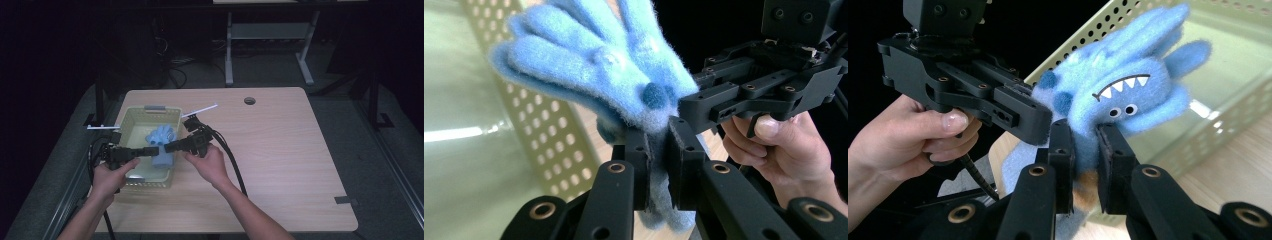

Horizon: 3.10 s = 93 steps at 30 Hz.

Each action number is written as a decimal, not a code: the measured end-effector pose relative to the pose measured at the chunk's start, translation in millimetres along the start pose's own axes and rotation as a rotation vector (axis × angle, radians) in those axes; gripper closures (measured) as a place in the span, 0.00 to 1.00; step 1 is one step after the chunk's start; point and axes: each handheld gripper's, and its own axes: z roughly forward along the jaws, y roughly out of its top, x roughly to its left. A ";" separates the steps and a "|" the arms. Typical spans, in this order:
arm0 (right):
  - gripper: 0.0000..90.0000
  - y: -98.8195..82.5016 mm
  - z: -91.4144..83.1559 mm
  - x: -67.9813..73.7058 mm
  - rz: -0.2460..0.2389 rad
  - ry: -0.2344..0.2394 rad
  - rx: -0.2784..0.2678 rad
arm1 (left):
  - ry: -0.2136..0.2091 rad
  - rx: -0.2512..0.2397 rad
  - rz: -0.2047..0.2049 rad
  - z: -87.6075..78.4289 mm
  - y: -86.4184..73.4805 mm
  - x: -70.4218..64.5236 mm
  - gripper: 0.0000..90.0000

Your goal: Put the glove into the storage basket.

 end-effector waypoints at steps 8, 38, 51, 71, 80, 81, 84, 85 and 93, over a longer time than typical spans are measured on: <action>0.87 3.5 18.9 0.8 -0.004 0.014 0.002 | 0.035 0.011 -0.019 -10.6 0.6 8.0 0.91; 0.87 15.9 65.6 -3.5 -0.028 -0.014 0.072 | 0.185 0.082 -0.003 -25.7 9.5 29.6 0.92; 0.86 13.8 87.9 -7.6 -0.024 -0.034 0.134 | 0.281 0.158 0.026 -23.4 8.8 37.4 0.92; 0.80 15.3 87.0 -13.2 -0.016 -0.081 0.156 | 0.408 0.236 0.020 -10.0 -2.2 52.3 0.93; 0.79 15.9 78.1 -9.3 -0.041 -0.079 0.151 | 0.503 0.321 -0.017 8.3 -4.1 57.4 0.87; 0.79 15.8 76.3 -8.7 -0.041 -0.079 0.149 | 0.514 0.331 -0.023 8.1 -4.1 58.2 0.80; 0.78 16.1 72.4 -9.5 -0.045 -0.088 0.154 | 0.537 0.324 -0.035 4.4 -3.3 60.3 0.70; 0.78 16.0 70.7 -10.0 -0.041 -0.084 0.155 | 0.543 0.316 -0.040 2.9 -2.6 60.2 0.68; 0.76 15.7 60.1 -13.7 -0.035 -0.088 0.140 | 0.573 0.299 0.015 -5.9 5.4 54.9 0.82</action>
